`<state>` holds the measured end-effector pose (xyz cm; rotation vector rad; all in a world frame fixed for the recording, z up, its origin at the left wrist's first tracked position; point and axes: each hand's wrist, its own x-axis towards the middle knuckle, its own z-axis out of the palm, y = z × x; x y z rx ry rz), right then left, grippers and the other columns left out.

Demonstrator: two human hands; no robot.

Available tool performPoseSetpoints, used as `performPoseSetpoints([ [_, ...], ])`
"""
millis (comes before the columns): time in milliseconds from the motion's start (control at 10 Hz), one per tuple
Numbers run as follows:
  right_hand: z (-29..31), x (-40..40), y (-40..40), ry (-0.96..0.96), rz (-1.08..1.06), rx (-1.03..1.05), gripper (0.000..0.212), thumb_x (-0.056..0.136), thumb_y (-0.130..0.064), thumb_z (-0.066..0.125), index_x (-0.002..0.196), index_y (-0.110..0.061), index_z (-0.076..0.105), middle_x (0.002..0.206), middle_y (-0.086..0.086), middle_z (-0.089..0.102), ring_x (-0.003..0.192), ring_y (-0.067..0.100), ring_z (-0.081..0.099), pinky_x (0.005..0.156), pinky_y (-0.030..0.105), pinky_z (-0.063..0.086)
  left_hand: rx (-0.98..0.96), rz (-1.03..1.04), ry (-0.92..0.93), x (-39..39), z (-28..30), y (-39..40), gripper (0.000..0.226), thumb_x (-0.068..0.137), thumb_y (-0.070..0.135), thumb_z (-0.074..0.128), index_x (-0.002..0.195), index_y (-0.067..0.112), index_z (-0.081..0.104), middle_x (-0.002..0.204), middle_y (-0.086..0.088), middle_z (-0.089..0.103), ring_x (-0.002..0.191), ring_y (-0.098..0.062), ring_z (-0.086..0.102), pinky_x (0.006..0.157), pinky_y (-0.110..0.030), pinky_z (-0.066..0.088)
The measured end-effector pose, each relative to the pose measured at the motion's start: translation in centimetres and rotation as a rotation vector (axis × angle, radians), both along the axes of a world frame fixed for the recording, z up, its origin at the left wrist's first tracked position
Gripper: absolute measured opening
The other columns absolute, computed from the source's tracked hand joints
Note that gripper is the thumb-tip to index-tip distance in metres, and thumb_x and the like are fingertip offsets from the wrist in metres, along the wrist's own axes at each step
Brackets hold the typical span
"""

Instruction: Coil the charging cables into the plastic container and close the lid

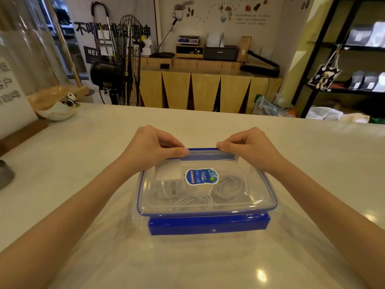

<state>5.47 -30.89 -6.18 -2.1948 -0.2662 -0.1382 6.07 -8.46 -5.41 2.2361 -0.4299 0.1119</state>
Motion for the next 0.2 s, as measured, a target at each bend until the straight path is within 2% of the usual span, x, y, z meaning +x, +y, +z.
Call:
performPoseSetpoints([
  [100, 0.9, -0.2, -0.2, -0.128, -0.015, -0.116, 0.020, 0.086, -0.020, 0.057, 0.103, -0.016, 0.068, 0.095, 0.000, 0.069, 0.088, 0.011, 0.063, 0.076, 0.021, 0.050, 0.064, -0.025, -0.066, 0.0, 0.2, 0.0, 0.027, 0.074, 0.025, 0.069, 0.099, 0.015, 0.069, 0.085, 0.006, 0.066, 0.076, -0.001, 0.060, 0.064, -0.011, 0.048],
  [200, 3.7, -2.1, -0.8, -0.342, -0.011, -0.065, 0.025, 0.085, -0.020, 0.059, 0.109, -0.025, 0.061, 0.099, -0.010, 0.067, 0.092, 0.001, 0.062, 0.081, 0.019, 0.051, 0.108, -0.037, -0.178, -0.2, 0.6, 0.0, 0.041, 0.074, 0.033, 0.068, 0.112, 0.018, 0.062, 0.098, 0.008, 0.062, 0.085, 0.001, 0.057, 0.071, -0.012, 0.046],
])
